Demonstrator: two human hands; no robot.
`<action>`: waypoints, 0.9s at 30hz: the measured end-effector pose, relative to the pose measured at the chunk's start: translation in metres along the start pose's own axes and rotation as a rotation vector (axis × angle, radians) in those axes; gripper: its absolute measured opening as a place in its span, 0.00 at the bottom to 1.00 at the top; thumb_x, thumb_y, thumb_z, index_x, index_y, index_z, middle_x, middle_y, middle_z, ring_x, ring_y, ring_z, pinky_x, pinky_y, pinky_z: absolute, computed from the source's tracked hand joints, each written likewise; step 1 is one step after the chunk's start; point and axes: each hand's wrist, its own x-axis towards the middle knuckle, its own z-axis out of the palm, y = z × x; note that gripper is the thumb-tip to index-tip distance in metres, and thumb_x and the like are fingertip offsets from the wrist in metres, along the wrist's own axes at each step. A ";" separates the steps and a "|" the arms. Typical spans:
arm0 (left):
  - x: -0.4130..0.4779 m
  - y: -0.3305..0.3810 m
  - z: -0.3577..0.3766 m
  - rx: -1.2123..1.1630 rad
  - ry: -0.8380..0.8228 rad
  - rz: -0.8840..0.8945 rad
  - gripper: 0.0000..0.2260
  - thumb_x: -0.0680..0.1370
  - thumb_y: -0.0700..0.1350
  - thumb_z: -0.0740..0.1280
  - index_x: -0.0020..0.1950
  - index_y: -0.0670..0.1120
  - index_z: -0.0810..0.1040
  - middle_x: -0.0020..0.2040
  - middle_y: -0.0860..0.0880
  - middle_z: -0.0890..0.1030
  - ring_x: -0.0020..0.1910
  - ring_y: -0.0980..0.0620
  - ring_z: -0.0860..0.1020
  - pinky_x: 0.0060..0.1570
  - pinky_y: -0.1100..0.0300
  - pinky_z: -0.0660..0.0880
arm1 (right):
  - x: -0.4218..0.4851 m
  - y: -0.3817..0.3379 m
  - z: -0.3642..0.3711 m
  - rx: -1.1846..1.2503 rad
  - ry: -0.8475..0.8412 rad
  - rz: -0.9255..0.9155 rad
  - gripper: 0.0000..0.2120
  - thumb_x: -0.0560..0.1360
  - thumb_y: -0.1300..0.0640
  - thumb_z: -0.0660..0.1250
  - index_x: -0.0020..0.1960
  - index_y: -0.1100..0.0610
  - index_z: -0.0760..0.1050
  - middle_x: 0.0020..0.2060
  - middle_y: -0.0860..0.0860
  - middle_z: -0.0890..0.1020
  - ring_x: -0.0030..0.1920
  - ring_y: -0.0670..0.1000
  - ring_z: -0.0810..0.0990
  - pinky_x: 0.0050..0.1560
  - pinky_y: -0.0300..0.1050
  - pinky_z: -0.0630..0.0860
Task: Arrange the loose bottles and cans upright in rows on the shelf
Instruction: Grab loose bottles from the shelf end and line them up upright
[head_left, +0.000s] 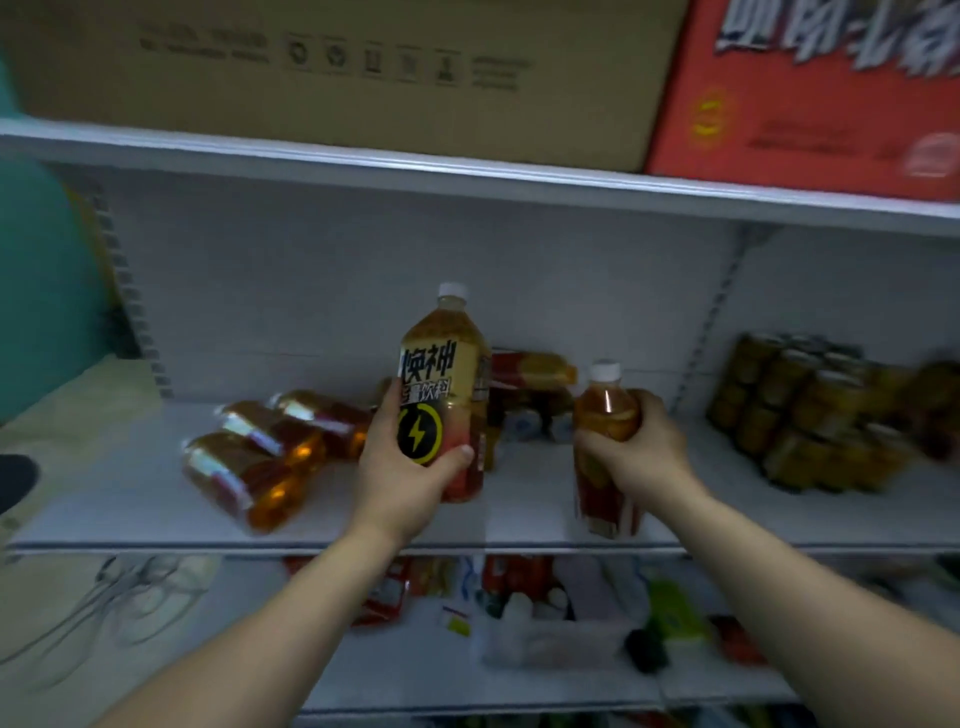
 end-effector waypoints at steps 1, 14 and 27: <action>-0.005 0.001 0.021 -0.002 -0.020 -0.002 0.42 0.62 0.50 0.77 0.71 0.60 0.60 0.65 0.55 0.73 0.62 0.59 0.72 0.60 0.63 0.68 | -0.001 0.009 -0.020 0.001 0.028 0.021 0.20 0.64 0.52 0.77 0.46 0.42 0.68 0.41 0.38 0.75 0.38 0.36 0.73 0.32 0.30 0.68; -0.071 0.039 0.320 -0.188 -0.228 -0.021 0.31 0.66 0.42 0.76 0.61 0.65 0.68 0.53 0.62 0.78 0.51 0.67 0.77 0.45 0.71 0.73 | 0.019 0.164 -0.273 -0.039 0.163 0.178 0.33 0.62 0.48 0.78 0.61 0.43 0.65 0.52 0.46 0.75 0.52 0.51 0.75 0.51 0.48 0.73; -0.108 0.078 0.503 -0.144 -0.481 0.019 0.45 0.59 0.58 0.75 0.72 0.63 0.57 0.68 0.55 0.69 0.64 0.58 0.71 0.63 0.56 0.69 | 0.045 0.255 -0.411 -0.063 0.351 0.308 0.32 0.64 0.50 0.78 0.61 0.44 0.64 0.52 0.46 0.74 0.51 0.50 0.74 0.48 0.46 0.70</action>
